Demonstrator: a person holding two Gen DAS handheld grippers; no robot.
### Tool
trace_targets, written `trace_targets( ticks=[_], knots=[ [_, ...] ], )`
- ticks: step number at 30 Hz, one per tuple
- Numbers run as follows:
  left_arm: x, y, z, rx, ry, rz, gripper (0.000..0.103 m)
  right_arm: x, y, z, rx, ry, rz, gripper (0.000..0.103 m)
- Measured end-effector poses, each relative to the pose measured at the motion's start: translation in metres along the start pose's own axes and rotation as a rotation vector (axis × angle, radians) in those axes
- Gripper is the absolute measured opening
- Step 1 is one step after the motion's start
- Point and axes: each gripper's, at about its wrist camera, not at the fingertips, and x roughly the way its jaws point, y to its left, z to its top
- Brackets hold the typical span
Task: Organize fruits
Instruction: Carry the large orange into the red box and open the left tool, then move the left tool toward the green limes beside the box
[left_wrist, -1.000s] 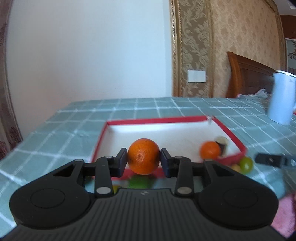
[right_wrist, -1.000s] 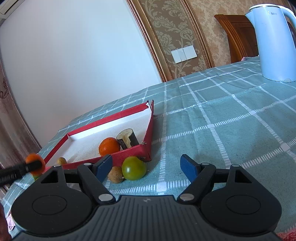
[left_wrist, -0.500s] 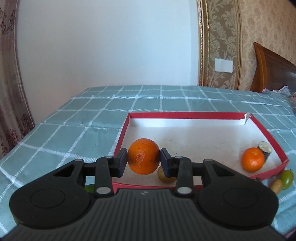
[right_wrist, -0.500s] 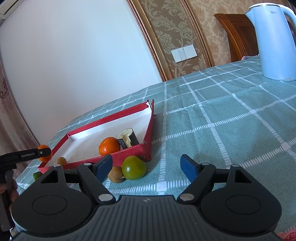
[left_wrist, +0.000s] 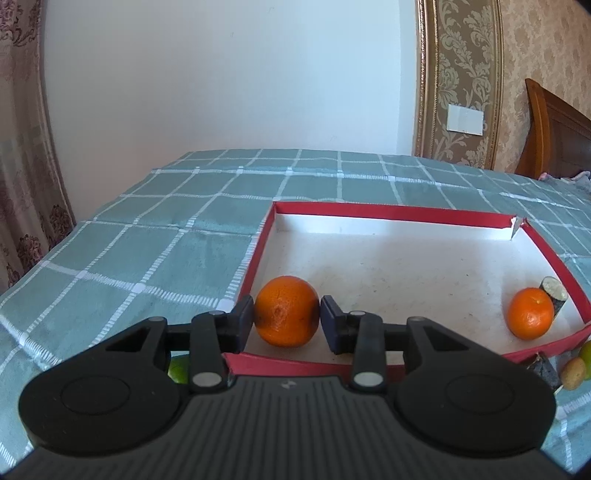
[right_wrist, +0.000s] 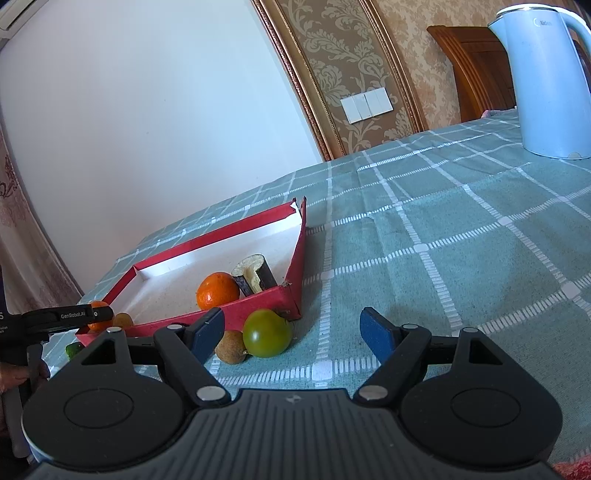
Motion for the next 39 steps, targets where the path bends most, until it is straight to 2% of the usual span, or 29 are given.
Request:
trace_targets(
  ticks=[5,7,9,13,21,25,30,39],
  knots=[
    [-0.008,0.000,-0.001,0.010,-0.015,-0.003,0.043,0.000,0.000,0.000,0.003,0.001,-0.006,0.080],
    [-0.012,-0.002,-0.002,0.018,-0.024,0.002,0.048,0.000,-0.001,0.000,0.005,0.001,-0.008,0.080],
    [-0.017,-0.004,-0.002,0.026,-0.038,0.021,0.059,0.000,-0.001,0.000,0.007,0.001,-0.009,0.080],
    [-0.025,-0.001,-0.003,0.024,-0.053,0.032,0.064,0.000,-0.001,0.000,0.008,0.002,-0.012,0.080],
    [-0.044,0.011,-0.011,0.006,-0.086,0.080,0.095,0.000,-0.001,0.000,0.009,0.004,-0.016,0.080],
    [-0.055,0.019,-0.020,-0.008,-0.098,0.083,0.103,0.001,-0.001,0.000,0.010,0.009,-0.023,0.080],
    [-0.062,0.028,-0.034,-0.008,-0.098,0.103,0.103,0.002,-0.001,0.000,0.012,0.011,-0.032,0.080],
    [-0.066,0.054,-0.055,-0.066,-0.066,0.121,0.103,0.001,0.001,0.000,0.009,0.012,-0.053,0.080]
  ],
)
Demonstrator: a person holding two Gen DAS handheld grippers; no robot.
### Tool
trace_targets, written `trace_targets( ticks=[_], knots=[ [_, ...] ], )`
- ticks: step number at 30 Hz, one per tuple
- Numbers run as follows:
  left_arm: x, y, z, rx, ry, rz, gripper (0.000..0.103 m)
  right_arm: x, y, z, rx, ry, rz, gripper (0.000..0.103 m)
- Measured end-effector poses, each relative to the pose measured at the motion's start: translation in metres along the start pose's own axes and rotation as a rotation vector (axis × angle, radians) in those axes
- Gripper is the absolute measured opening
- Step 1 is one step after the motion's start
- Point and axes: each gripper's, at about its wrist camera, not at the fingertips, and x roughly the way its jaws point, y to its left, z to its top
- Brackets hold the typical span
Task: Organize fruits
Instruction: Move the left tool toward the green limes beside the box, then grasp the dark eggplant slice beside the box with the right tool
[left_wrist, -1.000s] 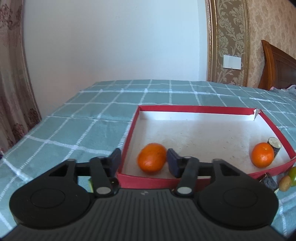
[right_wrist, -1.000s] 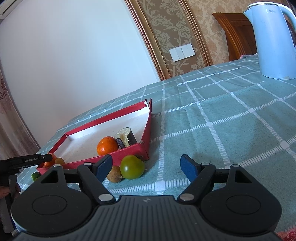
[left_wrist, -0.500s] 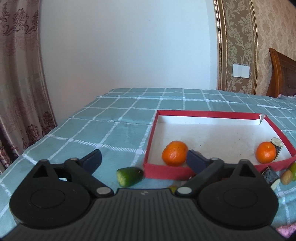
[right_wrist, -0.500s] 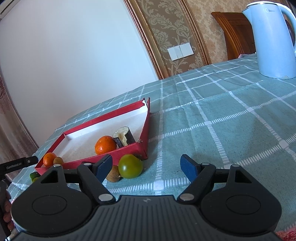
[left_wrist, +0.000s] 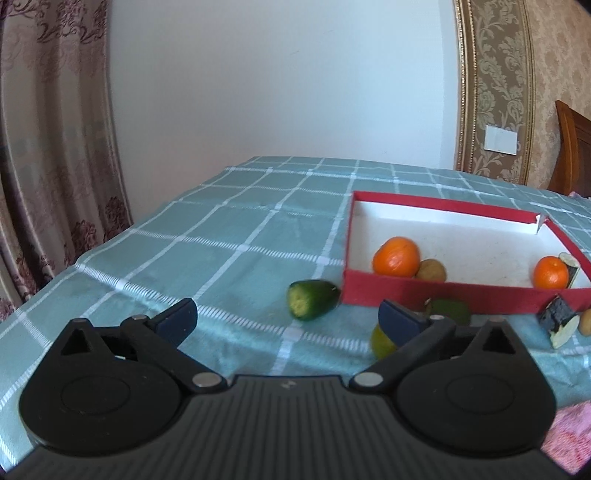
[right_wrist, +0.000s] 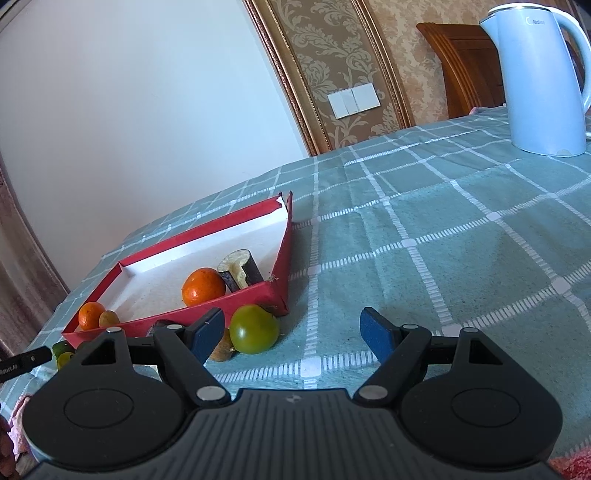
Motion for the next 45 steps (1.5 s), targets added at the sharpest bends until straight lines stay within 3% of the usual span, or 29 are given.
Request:
trace_targets(
  ticks=[7,12,17,28,36,39,45],
  knots=[
    [0.009,0.014,-0.006,-0.059,0.060,-0.034,0.103,-0.003,0.004,0.000,-0.021,-0.017,-0.023,0.081],
    [0.015,0.019,-0.011,-0.085,0.091,-0.043,0.103,-0.008,0.020,-0.003,-0.108,-0.020,-0.025,0.081],
    [0.020,0.013,-0.010,-0.053,0.133,-0.040,0.103,-0.016,0.045,-0.008,-0.194,0.009,0.028,0.081],
    [0.022,0.016,-0.010,-0.061,0.143,-0.054,0.103,-0.013,0.106,-0.018,-0.433,0.016,0.119,0.080],
    [0.023,0.019,-0.010,-0.074,0.139,-0.063,0.103,0.012,0.124,-0.018,-0.462,0.080,0.138,0.080],
    [0.023,0.020,-0.011,-0.076,0.138,-0.064,0.103,0.026,0.128,-0.018,-0.466,0.126,0.129,0.068],
    [0.022,0.021,-0.011,-0.083,0.135,-0.069,0.103,0.045,0.130,-0.020,-0.459,0.166,0.107,0.066]
  ],
)
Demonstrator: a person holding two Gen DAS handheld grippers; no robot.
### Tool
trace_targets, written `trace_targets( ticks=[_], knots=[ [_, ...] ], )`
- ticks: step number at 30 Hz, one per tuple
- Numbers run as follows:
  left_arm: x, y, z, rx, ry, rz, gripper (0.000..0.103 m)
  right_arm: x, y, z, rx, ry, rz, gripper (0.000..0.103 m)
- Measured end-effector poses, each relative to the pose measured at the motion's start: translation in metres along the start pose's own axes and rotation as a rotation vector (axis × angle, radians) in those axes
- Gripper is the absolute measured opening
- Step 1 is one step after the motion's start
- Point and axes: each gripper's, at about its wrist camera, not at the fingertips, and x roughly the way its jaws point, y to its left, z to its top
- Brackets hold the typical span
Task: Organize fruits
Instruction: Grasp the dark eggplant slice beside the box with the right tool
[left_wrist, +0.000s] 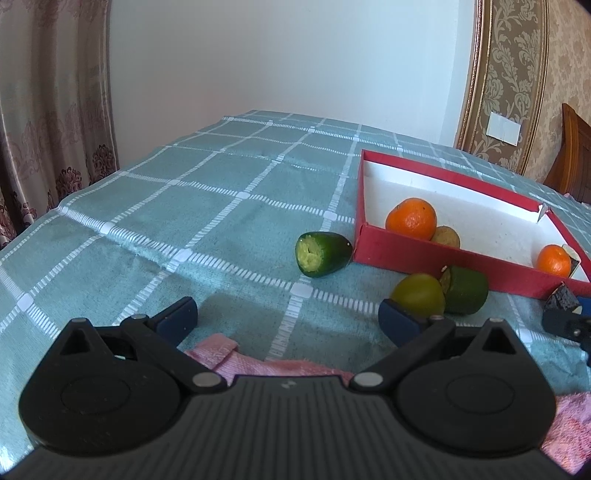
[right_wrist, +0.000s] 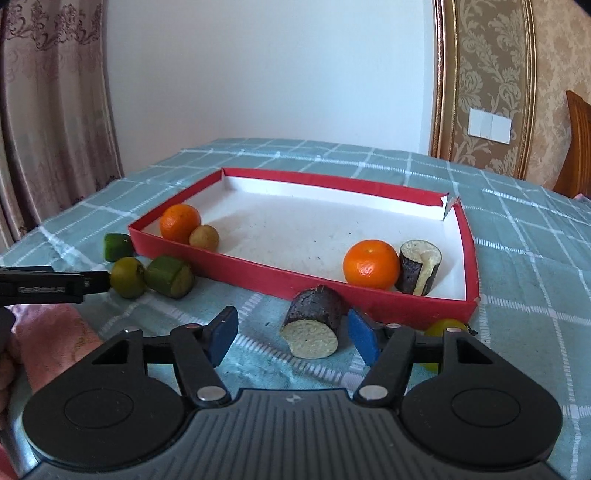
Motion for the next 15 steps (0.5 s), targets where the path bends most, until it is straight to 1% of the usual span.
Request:
trace_targets(
  ticks=[2,3,4,8,10,12,15],
  knots=[
    [0.0000,0.0001,-0.0002,0.000,0.000,-0.001,0.103,0.0056,-0.0014,0.0002,0.008,0.015,-0.007,0.064],
    [-0.0001,0.0000,-0.0002,-0.001,-0.001,-0.001,0.103,0.0082,-0.0019,0.0001,0.011,0.022,-0.011,0.059],
    [-0.0001,0.0001,-0.0002,-0.003,-0.001,-0.002,0.103,0.0103,-0.0027,-0.0002,0.015,0.030,-0.012,0.056],
    [-0.0002,-0.0001,-0.0002,-0.004,-0.002,-0.003,0.103,0.0118,-0.0026,-0.0016,0.016,0.030,-0.029,0.050],
    [-0.0003,0.0006,-0.0003,-0.006,-0.003,-0.005,0.103,0.0117,-0.0033,-0.0021,0.020,0.029,-0.038,0.045],
    [0.0000,0.0007,-0.0003,-0.007,-0.004,-0.006,0.103,0.0108,-0.0051,-0.0031,0.033,0.023,-0.052,0.037],
    [0.0001,0.0007,-0.0003,-0.004,-0.002,-0.003,0.103,0.0095,-0.0051,-0.0038,0.037,0.017,-0.054,0.036]
  ],
)
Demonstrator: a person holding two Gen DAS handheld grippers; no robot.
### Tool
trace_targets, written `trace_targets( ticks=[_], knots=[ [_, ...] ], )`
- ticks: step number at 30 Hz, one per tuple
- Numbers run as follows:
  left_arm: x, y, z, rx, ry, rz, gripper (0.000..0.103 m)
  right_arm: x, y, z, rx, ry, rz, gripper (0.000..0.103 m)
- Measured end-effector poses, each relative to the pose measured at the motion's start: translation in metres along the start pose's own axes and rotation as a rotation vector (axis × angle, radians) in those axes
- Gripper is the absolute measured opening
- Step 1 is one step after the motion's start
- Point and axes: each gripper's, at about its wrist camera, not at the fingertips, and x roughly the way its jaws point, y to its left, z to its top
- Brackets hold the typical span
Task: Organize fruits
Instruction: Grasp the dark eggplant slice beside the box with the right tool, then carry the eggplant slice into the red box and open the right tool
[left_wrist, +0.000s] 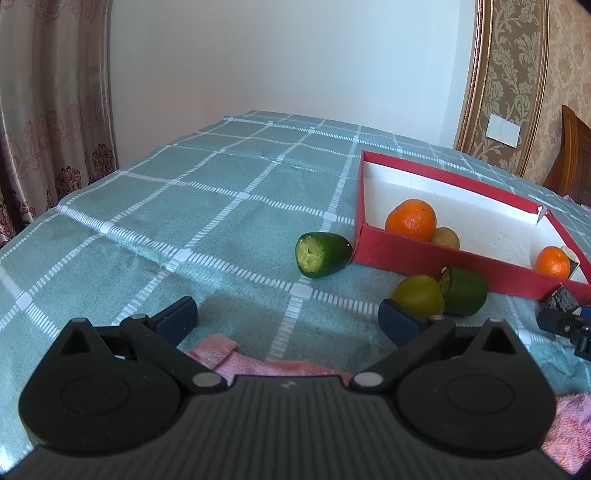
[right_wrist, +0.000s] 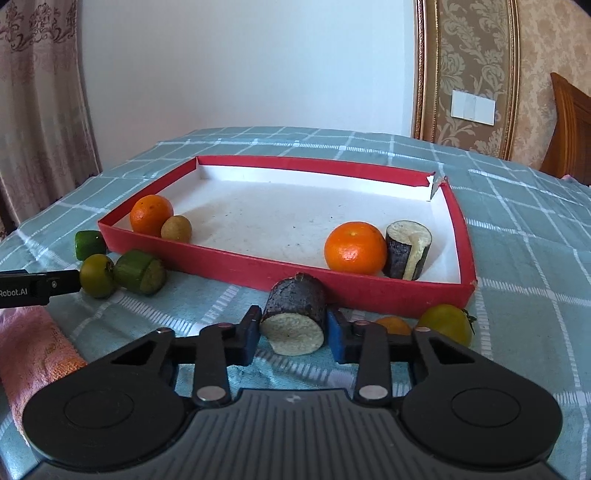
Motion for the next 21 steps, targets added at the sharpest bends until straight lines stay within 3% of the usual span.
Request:
trace_targets(
  ticks=[21],
  knots=[
    [0.002,-0.005,0.001,0.022,0.013,0.022,0.103,-0.015,-0.007,-0.003,0.055,-0.076,0.022,0.035]
  ],
)
